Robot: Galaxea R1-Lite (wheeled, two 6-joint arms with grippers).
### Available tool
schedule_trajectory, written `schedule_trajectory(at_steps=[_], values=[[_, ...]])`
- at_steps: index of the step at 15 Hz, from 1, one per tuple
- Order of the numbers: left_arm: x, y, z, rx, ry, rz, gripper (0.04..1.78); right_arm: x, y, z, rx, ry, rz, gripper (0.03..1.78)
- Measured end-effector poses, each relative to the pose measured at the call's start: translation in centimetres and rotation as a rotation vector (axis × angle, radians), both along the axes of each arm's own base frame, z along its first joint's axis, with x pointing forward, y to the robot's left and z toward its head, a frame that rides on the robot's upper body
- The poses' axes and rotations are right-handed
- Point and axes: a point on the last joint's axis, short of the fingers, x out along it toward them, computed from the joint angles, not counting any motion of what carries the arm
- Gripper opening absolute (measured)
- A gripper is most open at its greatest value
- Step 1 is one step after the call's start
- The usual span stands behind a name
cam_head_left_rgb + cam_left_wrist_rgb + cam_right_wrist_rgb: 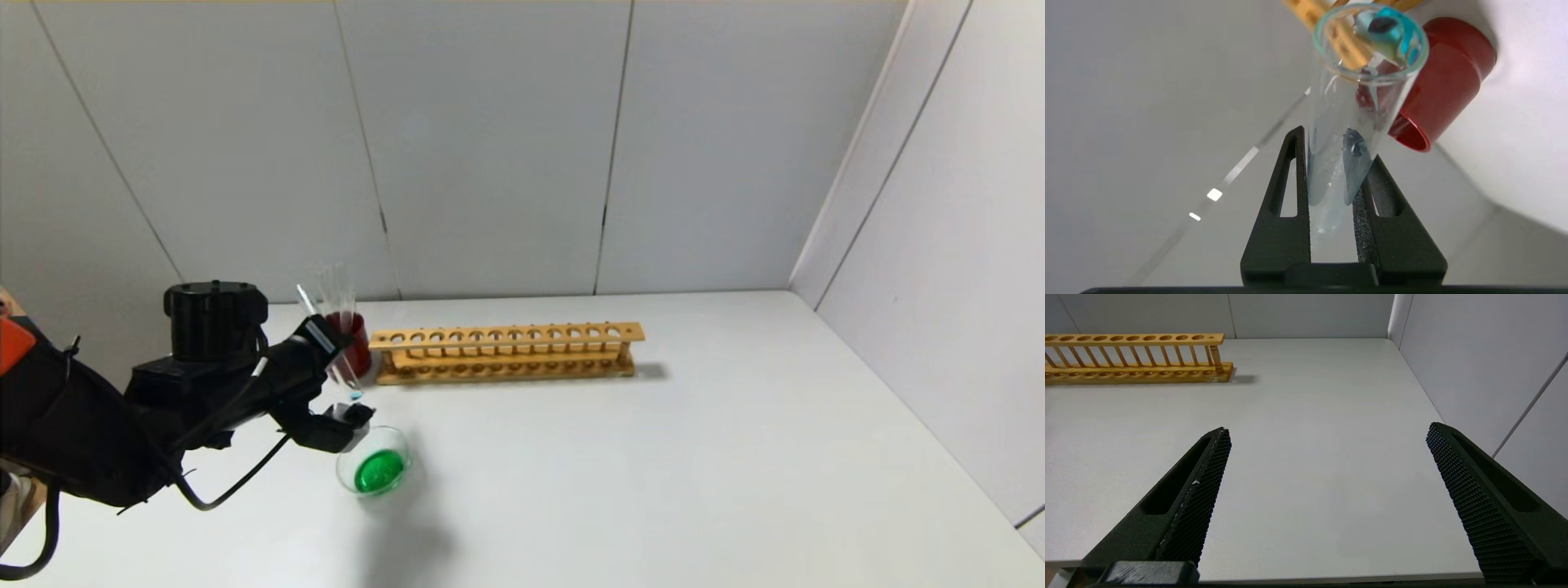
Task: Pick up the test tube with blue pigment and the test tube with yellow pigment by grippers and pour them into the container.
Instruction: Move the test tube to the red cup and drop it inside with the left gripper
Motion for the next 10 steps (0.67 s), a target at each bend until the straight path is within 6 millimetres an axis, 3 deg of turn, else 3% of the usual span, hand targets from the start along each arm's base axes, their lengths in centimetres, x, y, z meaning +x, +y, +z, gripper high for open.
schedule_trajectory(at_steps=[4, 7, 10], values=[[-0.6, 0.2, 3.0, -0.392, 0.012, 0.252, 0.34, 0.0, 0.0, 0.0, 0.000, 0.000, 0.000, 1.75], [0.1, 0.0, 7.8, -0.737, 0.054, 0.416, 0.34, 0.0, 0.0, 0.0, 0.000, 0.000, 0.000, 1.75], [-0.9, -0.1, 12.3, -1.079, 0.263, 0.534, 0.34, 0.0, 0.0, 0.0, 0.000, 0.000, 0.000, 1.75]])
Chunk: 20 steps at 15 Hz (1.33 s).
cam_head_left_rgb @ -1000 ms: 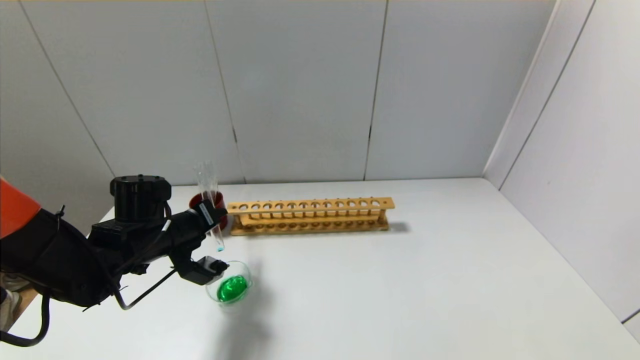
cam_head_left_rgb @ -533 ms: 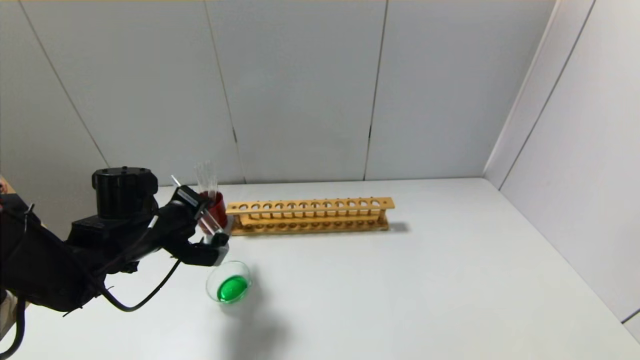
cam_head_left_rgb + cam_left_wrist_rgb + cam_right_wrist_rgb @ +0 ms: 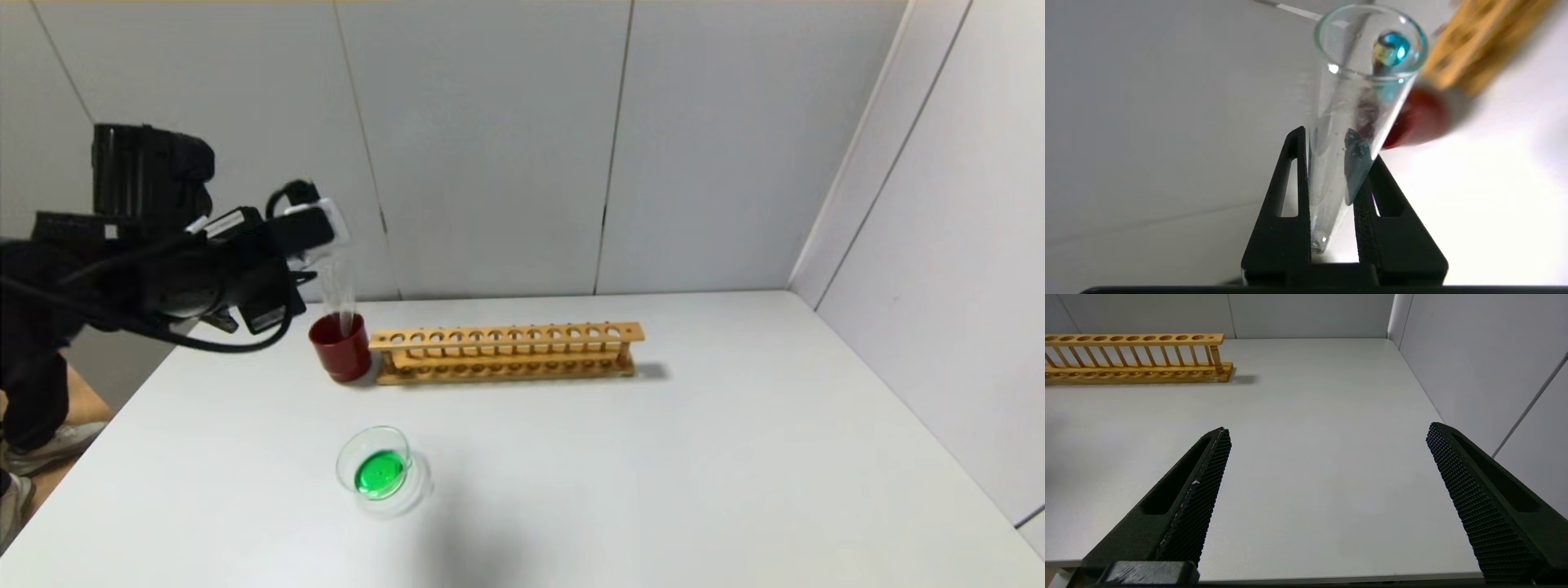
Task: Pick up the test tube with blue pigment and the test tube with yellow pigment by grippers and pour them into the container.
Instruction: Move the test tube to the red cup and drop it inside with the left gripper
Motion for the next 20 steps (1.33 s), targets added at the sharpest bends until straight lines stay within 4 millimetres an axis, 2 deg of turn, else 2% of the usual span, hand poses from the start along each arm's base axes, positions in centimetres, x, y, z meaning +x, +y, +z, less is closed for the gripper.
schedule_trajectory(at_steps=[3, 6, 13, 17, 20], values=[[-1.3, 1.6, 1.6, -0.398, 0.199, 0.059, 0.34, 0.0, 0.0, 0.0, 0.000, 0.000, 0.000, 1.75], [-0.8, 3.0, 1.4, -0.626, 0.246, 0.106, 0.34, 0.0, 0.0, 0.0, 0.000, 0.000, 0.000, 1.75], [5.3, 6.3, -0.8, -0.851, 0.098, 0.141, 0.34, 0.0, 0.0, 0.0, 0.000, 0.000, 0.000, 1.75], [8.5, 7.0, -3.0, -0.998, 0.058, 0.162, 0.34, 0.0, 0.0, 0.0, 0.000, 0.000, 0.000, 1.75], [9.7, 7.1, -4.6, -1.073, 0.058, 0.183, 0.34, 0.0, 0.0, 0.0, 0.000, 0.000, 0.000, 1.75]])
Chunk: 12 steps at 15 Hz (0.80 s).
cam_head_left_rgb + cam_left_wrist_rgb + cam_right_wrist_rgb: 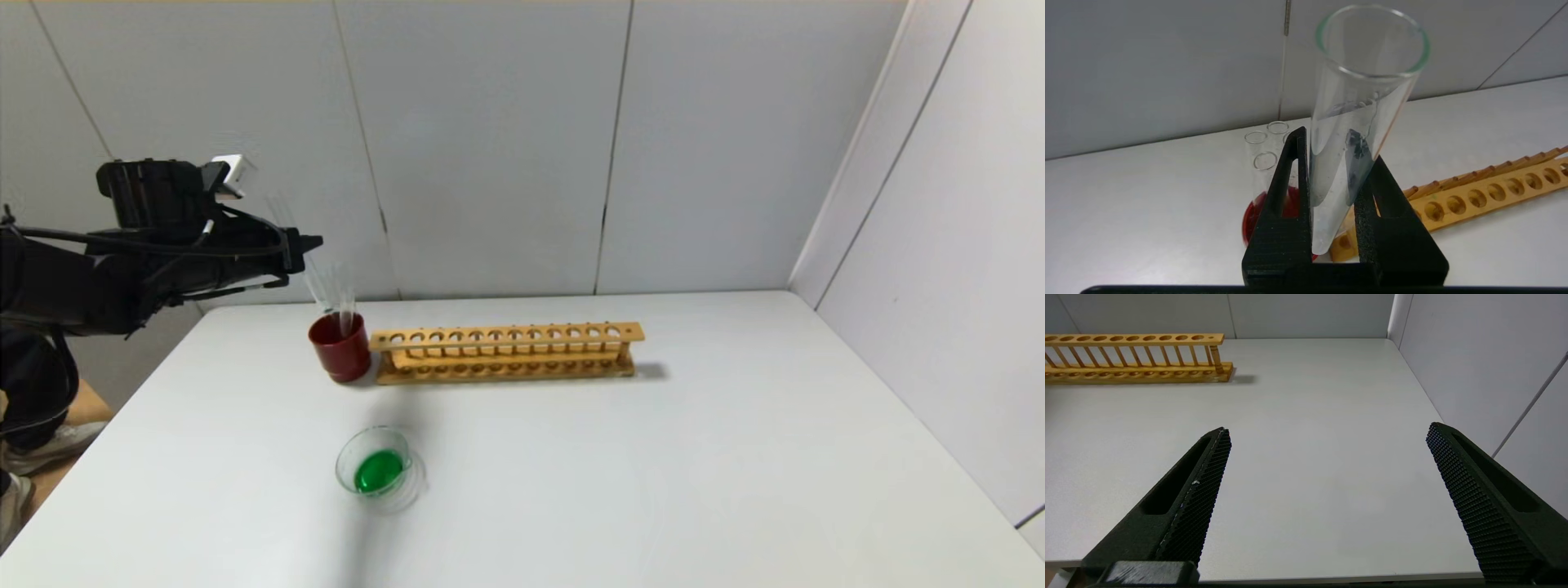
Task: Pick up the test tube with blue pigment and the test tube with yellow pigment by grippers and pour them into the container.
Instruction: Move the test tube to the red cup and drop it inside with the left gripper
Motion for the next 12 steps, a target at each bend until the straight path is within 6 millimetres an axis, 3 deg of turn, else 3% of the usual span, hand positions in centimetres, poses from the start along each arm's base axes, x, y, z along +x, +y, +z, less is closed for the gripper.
schedule_trajectory(at_steps=[5, 12], values=[[1.1, 0.7, -2.4, -0.005, -0.047, 0.027, 0.34, 0.0, 0.0, 0.0, 0.000, 0.000, 0.000, 1.75], [1.2, 1.1, -5.2, -0.033, -0.039, 0.042, 0.34, 0.0, 0.0, 0.0, 0.000, 0.000, 0.000, 1.75]])
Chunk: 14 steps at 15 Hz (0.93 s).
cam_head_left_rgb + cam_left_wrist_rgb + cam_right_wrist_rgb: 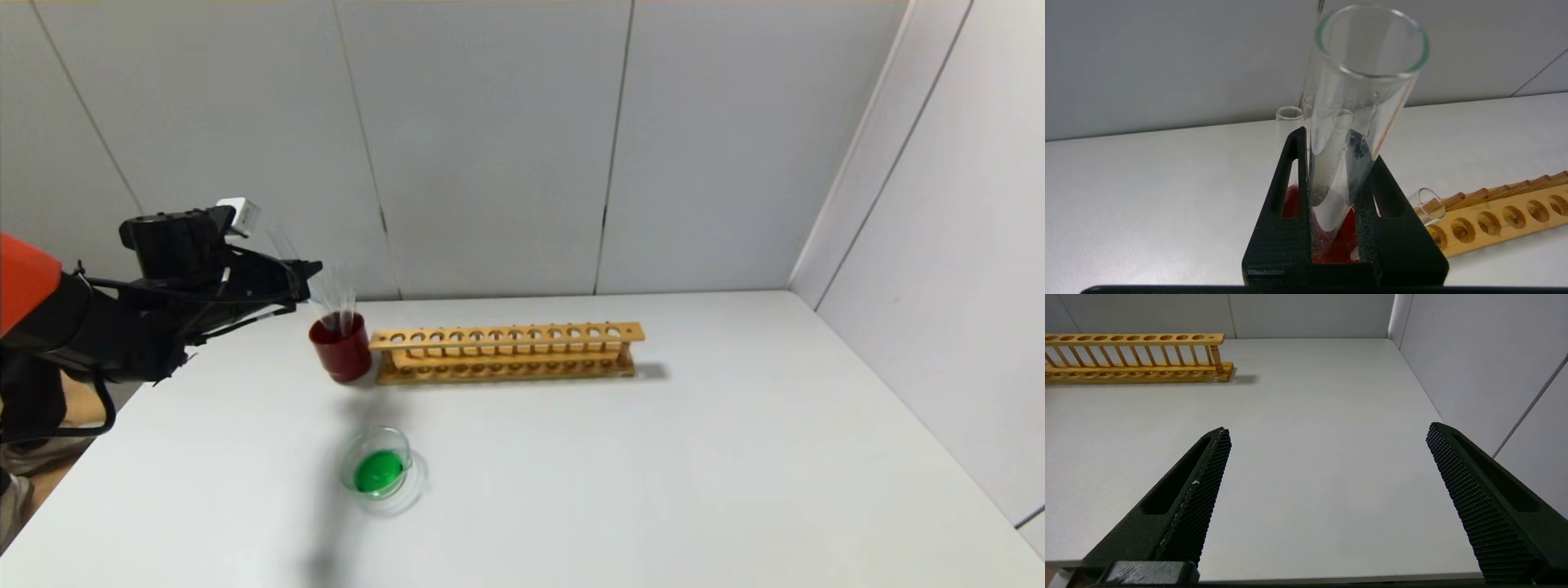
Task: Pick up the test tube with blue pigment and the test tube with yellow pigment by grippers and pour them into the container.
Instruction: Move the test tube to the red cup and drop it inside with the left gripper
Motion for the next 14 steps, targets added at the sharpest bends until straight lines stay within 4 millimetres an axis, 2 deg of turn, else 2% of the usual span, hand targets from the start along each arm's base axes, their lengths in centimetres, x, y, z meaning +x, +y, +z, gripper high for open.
schedule_trajectory(at_steps=[9, 14], values=[[-0.1, 0.0, -2.9, -0.005, 0.026, 0.004, 0.34, 0.0, 0.0, 0.0, 0.000, 0.000, 0.000, 1.75], [-0.1, 0.1, -3.9, -0.001, 0.001, 0.002, 0.34, 0.0, 0.0, 0.0, 0.000, 0.000, 0.000, 1.75]])
